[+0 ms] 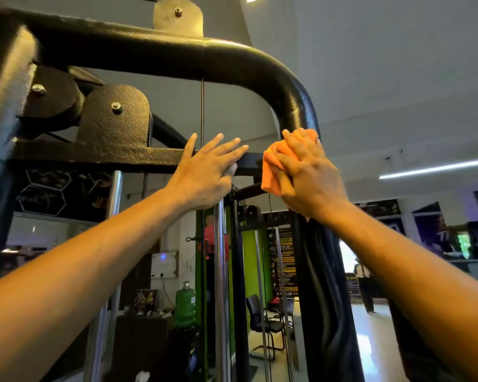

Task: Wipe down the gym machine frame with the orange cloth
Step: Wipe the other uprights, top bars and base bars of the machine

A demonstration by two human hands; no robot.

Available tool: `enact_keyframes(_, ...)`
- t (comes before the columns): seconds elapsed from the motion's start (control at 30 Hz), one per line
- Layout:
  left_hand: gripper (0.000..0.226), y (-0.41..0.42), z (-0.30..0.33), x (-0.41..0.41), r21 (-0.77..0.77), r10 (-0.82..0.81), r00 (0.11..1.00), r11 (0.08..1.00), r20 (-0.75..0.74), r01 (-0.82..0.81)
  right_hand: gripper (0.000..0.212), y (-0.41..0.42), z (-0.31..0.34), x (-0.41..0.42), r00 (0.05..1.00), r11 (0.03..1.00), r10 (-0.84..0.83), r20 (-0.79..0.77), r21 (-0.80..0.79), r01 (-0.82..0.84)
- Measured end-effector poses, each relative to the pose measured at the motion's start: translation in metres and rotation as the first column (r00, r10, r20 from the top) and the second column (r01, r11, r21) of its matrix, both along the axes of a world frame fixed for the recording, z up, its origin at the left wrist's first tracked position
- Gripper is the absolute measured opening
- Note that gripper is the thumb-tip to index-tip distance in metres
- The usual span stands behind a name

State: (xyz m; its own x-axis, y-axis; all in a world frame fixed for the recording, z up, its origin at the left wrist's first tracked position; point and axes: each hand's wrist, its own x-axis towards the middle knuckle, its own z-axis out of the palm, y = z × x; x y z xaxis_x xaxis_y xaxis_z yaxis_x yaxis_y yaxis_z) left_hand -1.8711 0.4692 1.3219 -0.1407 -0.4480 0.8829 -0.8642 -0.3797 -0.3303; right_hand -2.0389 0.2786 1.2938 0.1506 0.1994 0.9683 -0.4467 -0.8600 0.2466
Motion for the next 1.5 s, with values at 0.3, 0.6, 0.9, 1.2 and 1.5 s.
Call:
enact_keyframes(0.3,0.054,-0.021,-0.004,-0.008,-0.055,-0.033,0.999,0.998,0.035,0.034,0.063,-0.005,-0.011,-0.02,0.984,1.0,-0.018,-0.179,0.004,0.019)
enact_keyframes(0.6,0.047,-0.027,0.012,-0.026,0.024,-0.236,0.971,0.971,-0.047,0.237,0.052,-0.007,0.009,-0.069,0.99,0.961,0.142,0.001,0.238,-0.138)
enact_keyframes(0.9,0.043,-0.061,0.035,-0.071,-0.025,-0.408,0.85,0.905,-0.333,0.425,0.064,-0.029,-0.017,-0.003,0.984,0.901,0.156,0.089,0.396,-0.179)
enact_keyframes(1.2,0.04,-0.097,0.096,-0.112,-0.303,-0.633,0.468,0.74,-0.617,0.601,0.064,-0.037,0.068,-0.002,0.938,0.87,0.33,0.11,0.35,-0.347)
enact_keyframes(1.5,0.074,-0.097,0.091,-0.095,-0.442,-0.742,0.099,0.495,-0.664,0.748,0.066,-0.034,0.046,0.001,0.939,0.841,0.309,0.15,0.419,-0.344)
